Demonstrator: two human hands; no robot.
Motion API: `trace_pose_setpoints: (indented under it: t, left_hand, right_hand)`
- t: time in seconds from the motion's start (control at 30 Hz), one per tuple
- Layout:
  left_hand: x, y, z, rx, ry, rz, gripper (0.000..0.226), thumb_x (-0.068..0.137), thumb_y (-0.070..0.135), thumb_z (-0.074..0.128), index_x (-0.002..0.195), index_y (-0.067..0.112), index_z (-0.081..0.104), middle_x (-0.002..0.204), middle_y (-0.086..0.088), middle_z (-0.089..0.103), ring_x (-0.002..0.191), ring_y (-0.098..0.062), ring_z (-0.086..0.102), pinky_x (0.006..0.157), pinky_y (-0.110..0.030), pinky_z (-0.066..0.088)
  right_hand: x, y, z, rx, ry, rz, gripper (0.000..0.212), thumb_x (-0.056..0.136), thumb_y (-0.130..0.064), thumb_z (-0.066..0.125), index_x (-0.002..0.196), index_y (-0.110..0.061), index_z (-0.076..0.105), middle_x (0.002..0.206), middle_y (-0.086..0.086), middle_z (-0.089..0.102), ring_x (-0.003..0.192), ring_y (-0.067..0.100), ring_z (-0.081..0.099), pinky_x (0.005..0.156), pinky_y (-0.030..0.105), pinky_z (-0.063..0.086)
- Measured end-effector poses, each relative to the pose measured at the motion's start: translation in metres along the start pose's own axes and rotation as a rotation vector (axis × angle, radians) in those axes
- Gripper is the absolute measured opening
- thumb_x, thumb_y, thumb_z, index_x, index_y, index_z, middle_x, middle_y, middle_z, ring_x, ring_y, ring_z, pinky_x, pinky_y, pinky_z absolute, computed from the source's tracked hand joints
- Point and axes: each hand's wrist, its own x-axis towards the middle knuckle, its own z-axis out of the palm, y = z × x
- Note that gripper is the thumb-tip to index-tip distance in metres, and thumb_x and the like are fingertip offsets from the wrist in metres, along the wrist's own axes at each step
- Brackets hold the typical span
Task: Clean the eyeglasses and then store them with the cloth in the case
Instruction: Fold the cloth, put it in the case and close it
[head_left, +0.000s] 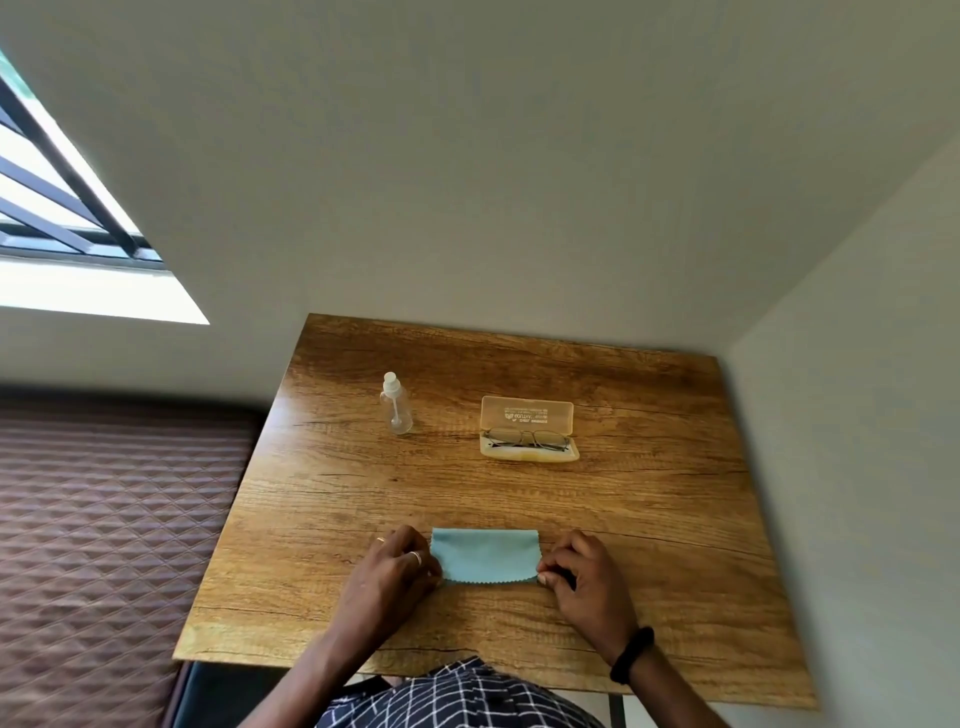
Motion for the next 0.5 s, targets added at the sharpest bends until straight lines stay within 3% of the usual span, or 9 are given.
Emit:
trace_pose_setpoints:
  t: [0.13, 0.33, 0.5]
  left_hand:
    - [0.000, 0.004, -0.002, 0.028, -0.013, 0.010, 0.017, 0.073, 0.029, 0.086, 0.086, 0.028, 0.074, 0.100, 0.012, 0.062, 0.076, 0.001, 0.054, 0.067, -0.001, 0.038]
    - [-0.004, -0.002, 0.002, 0.064, 0.006, 0.042, 0.013, 0.084, 0.036, 0.074, 0.095, 0.030, 0.074, 0.105, 0.013, 0.059, 0.084, -0.003, 0.054, 0.072, -0.016, 0.056]
    - [-0.002, 0.008, -0.004, -0.032, 0.110, -0.103, 0.015, 0.092, 0.029, 0.066, 0.105, 0.021, 0.070, 0.101, 0.010, 0.060, 0.075, 0.000, 0.055, 0.062, -0.005, 0.042]
  right_hand:
    - [-0.001, 0.000, -0.001, -0.052, -0.013, -0.040, 0.016, 0.076, -0.014, 0.079, 0.078, -0.027, 0.070, 0.087, -0.018, 0.053, 0.089, 0.002, 0.051, 0.072, 0.022, 0.048]
    - [-0.004, -0.001, -0.001, -0.176, -0.019, -0.118, 0.008, 0.082, -0.022, 0.073, 0.084, -0.027, 0.067, 0.091, -0.014, 0.051, 0.089, 0.006, 0.048, 0.072, 0.024, 0.049]
    - [-0.012, -0.005, 0.001, -0.241, 0.025, -0.104, 0.012, 0.081, -0.023, 0.073, 0.092, -0.025, 0.070, 0.097, -0.012, 0.057, 0.091, 0.008, 0.052, 0.075, 0.025, 0.051]
